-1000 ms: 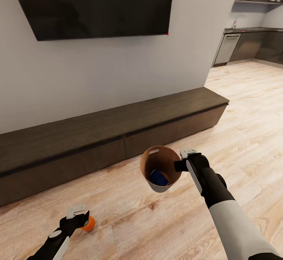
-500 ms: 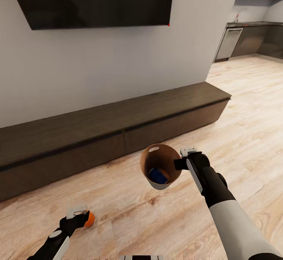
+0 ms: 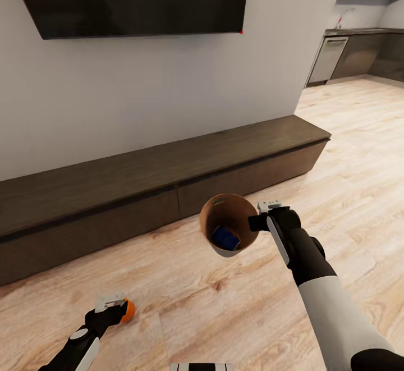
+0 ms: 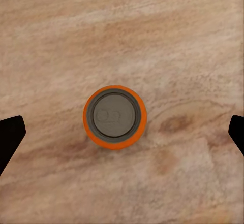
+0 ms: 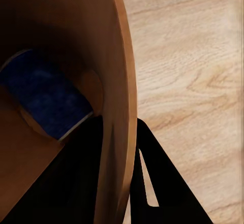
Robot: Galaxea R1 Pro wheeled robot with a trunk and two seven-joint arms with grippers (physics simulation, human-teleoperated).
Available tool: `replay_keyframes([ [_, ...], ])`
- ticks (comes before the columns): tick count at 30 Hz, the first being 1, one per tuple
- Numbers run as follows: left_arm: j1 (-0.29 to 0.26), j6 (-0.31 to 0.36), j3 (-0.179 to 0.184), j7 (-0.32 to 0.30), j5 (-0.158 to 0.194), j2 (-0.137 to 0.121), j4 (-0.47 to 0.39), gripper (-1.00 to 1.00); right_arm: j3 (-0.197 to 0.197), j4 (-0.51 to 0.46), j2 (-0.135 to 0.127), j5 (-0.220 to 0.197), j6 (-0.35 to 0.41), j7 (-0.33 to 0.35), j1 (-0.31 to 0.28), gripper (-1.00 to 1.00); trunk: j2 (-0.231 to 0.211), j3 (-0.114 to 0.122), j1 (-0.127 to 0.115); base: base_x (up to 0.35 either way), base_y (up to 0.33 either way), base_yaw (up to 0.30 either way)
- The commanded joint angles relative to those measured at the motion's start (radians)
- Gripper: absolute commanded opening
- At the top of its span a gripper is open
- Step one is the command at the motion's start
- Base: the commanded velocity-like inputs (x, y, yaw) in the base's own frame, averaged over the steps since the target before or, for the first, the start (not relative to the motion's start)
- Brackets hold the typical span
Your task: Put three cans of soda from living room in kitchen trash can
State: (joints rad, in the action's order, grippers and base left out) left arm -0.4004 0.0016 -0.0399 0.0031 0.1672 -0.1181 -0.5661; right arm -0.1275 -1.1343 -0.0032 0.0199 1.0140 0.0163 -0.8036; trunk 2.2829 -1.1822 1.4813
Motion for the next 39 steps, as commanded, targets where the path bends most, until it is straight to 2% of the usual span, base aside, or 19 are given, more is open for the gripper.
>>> replay_keyframes([
  [1, 0.0, 0.0, 0.0, 0.0, 0.0, 0.0, 0.0, 1.0, 0.0, -0.001, 0.0, -0.014, 0.0, 0.004, -0.008, -1.0, 0.0, 0.0, 0.0, 0.0, 0.0, 0.0],
  [4, 0.0, 0.0, 0.0, 0.0, 0.0, 0.0, 0.0, 1.0, 0.0, -0.002, 0.0, -0.014, 0.0, 0.004, -0.02, -1.0, 0.0, 0.0, 0.0, 0.0, 0.0, 0.0],
  [10, 0.0, 0.0, 0.0, 0.0, 0.0, 0.0, 0.0, 1.0, 0.0, -0.002, 0.0, -0.014, 0.0, 0.004, -0.025, -1.0, 0.042, -0.019, 0.023, 0.0, 0.0, 0.0],
  [22, 0.0, 0.0, 0.0, 0.0, 0.0, 0.0, 0.0, 1.0, 0.0, -0.002, 0.0, -0.015, 0.0, 0.004, -0.026, -1.0, 0.126, -0.071, 0.069, 0.0, 0.0, 0.0],
  [32, 0.0, -0.001, 0.0, -0.001, 0.0, 0.0, 0.0, 1.0, 0.0, -0.002, 0.0, -0.015, 0.0, 0.004, -0.026, -1.0, 0.126, -0.078, 0.069, 0.001, -0.005, 0.0],
  [39, 0.0, 0.0, 0.0, -0.003, 0.0, 0.0, 0.0, 1.0, 0.0, -0.002, 0.0, -0.015, 0.0, 0.004, -0.025, -1.0, 0.126, -0.079, 0.069, 0.166, -0.001, 0.0],
])
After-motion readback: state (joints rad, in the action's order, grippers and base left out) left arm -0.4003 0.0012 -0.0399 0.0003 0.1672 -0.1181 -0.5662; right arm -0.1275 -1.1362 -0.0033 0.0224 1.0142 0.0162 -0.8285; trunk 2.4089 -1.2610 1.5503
